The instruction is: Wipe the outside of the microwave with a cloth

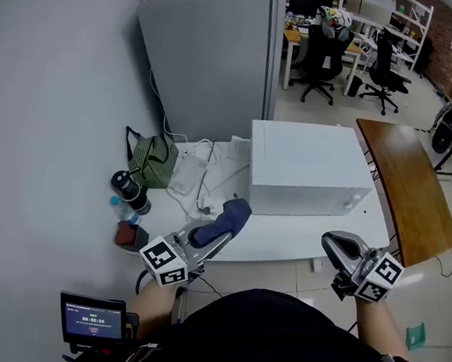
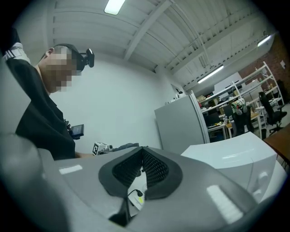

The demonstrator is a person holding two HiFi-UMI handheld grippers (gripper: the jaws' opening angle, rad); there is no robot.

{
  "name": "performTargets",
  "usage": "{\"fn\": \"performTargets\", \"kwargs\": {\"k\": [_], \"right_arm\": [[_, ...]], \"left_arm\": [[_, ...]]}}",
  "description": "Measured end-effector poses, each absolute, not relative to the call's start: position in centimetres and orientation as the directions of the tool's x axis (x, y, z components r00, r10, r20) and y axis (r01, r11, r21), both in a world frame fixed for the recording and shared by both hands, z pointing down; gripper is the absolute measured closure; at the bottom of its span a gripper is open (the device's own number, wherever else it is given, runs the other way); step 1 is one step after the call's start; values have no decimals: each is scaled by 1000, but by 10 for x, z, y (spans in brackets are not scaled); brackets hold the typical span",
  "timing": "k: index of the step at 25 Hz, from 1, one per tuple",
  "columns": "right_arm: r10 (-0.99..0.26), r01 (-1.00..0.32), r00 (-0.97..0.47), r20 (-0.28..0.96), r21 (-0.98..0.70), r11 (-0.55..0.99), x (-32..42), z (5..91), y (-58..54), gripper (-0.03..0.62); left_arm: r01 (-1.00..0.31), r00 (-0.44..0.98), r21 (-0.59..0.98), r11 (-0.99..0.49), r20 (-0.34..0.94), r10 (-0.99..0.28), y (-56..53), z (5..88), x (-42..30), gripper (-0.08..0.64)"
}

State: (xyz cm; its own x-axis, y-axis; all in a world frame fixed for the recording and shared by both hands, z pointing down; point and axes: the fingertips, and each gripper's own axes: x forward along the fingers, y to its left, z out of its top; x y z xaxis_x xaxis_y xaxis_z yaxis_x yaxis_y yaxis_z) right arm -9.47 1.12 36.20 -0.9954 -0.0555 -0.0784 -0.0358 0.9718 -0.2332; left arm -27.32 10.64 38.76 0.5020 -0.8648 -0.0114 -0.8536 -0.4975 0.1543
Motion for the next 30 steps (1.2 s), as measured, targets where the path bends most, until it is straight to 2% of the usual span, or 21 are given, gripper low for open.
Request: {"fn": "performTargets", "kwargs": {"k": [4,7,13,17,25,30], "right_arm": [[-80,-57,-993,-92,-234,971,-88,362,-35,588],[-56,-30,-991,-119,-207,978,-86,357,-81,588],[70,91,-985,-155,-135,987,-71,353,-178,588],[37,65,-987,-155,-175,982,-40,358,-234,588],[-87,-50,-989,-120,-281,958,-6,389,-285,588],[-153,-106,-979,-135,-303,947,19,394,-307,588]], "left_arm": [[-871,486,104,-480,39,-873,38,399,-309,501],[-903,429,48,-427,124,-895,-30,405,-347,502],[-952,220,-104,-289,427,-877,-145,443,-424,501],[-951,154,-135,-277,570,-807,-203,472,-452,500],[-883,254,-52,-467,783,-568,-280,512,-456,502],[-777,332,2,-630,851,-407,-327,516,-391,502]]}}
